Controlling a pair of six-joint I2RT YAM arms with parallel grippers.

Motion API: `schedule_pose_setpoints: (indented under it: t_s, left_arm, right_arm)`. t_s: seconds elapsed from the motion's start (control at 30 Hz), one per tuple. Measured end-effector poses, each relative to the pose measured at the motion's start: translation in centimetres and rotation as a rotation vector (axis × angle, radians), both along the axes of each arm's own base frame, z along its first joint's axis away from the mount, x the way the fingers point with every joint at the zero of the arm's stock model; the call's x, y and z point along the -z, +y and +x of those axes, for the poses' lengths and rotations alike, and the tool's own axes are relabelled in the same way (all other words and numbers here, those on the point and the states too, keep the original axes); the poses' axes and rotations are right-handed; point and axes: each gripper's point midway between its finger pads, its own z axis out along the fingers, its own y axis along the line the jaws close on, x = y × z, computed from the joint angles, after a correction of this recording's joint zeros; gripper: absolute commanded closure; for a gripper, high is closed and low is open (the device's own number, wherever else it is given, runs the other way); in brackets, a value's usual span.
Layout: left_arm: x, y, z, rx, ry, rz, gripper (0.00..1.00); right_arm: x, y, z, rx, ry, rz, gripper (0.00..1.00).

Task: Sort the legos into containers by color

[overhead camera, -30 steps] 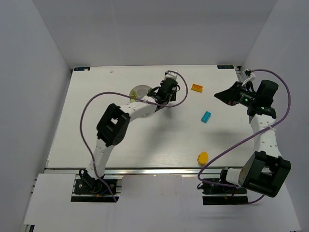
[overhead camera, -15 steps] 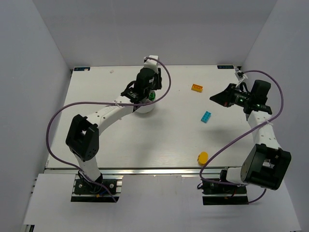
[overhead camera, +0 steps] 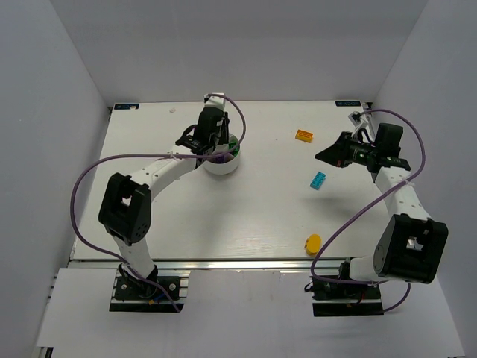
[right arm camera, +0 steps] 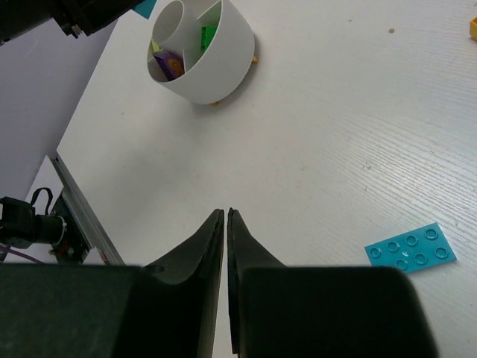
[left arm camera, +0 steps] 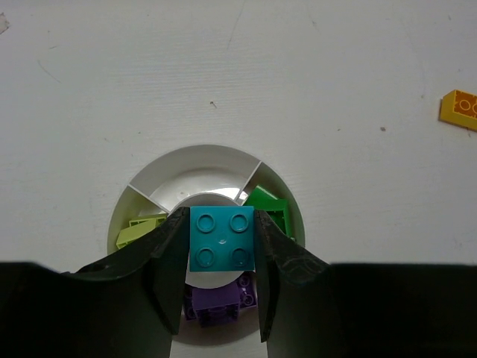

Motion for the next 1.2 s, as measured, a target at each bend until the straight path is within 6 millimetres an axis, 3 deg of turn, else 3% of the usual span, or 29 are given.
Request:
schedule_pose_setpoints:
  t_s: [0.23, 0.27, 0.33, 0.5, 0.6, 0.8, 0.87, 0.9, 0.93, 0.97, 1.0, 1.07, 1.13, 1.17, 1.2]
  left_arm:
    - [1.7, 0.8, 0.6, -0.019, 0.031, 0.013, 0.87]
    - [2.0, 0.9, 0.6, -0.022, 0.039, 0.017, 0.80]
    - [2.7, 1.3, 0.8, -0.031, 0.051, 0.023, 0.76]
    - [3.6, 1.8, 1.2, -0.041, 0.071, 0.030, 0.49]
    - [3.4, 1.7, 1.5, -0.036, 0.070, 0.024, 0.41]
    - [2.8, 1.2, 1.6, -0.021, 0.064, 0.009, 0.39]
    - [2.8, 1.1, 1.6, -0.015, 0.068, 0.007, 0.48]
    - [2.8, 1.1, 1.5, -0.012, 0.070, 0.006, 0.59]
    - [2.8, 1.0, 1.4, -0.009, 0.073, 0.001, 0.85]
    - [2.6, 0.9, 1.3, -0.006, 0.075, -0.006, 0.93]
    - [2.2, 0.9, 1.0, 0.006, 0.076, -0.008, 0.99]
    - [0.9, 0.6, 0.1, 0.038, 0.078, -0.029, 0.99]
    - [-1.6, 0.4, -1.4, 0.083, 0.058, -0.071, 0.80]
    - [-3.3, 0.4, -2.7, 0.112, 0.040, -0.098, 0.52]
    - [-5.0, 0.7, -4.3, 0.141, 0.018, -0.121, 0.43]
  right_arm:
    - [1.1, 0.3, 0.0, -0.008, 0.031, -0.011, 0.85]
    - [1.1, 0.4, 0.0, -0.010, 0.032, -0.013, 0.84]
    - [1.2, 0.5, 0.0, -0.012, 0.034, -0.016, 0.84]
    - [1.5, 0.7, 0.0, -0.017, 0.042, -0.022, 0.81]
    - [1.7, 0.7, 0.0, -0.022, 0.047, -0.024, 0.78]
    - [1.9, 0.9, 0.1, -0.028, 0.049, -0.034, 0.74]
    - [2.1, 0.8, 0.3, -0.025, 0.050, -0.041, 0.73]
    - [2.2, 0.7, 0.4, -0.022, 0.050, -0.051, 0.73]
    - [2.4, 0.6, 0.5, -0.017, 0.049, -0.064, 0.73]
    - [2.6, 0.3, 0.8, -0.004, 0.049, -0.087, 0.73]
    - [2.9, -0.1, 1.1, 0.017, 0.046, -0.121, 0.73]
    - [3.6, -1.2, 1.9, 0.067, 0.045, -0.195, 0.72]
    - [4.9, -2.7, 2.6, 0.131, 0.068, -0.277, 0.68]
    - [5.7, -3.3, 2.7, 0.159, 0.091, -0.312, 0.62]
    - [6.7, -3.8, 2.7, 0.184, 0.126, -0.342, 0.54]
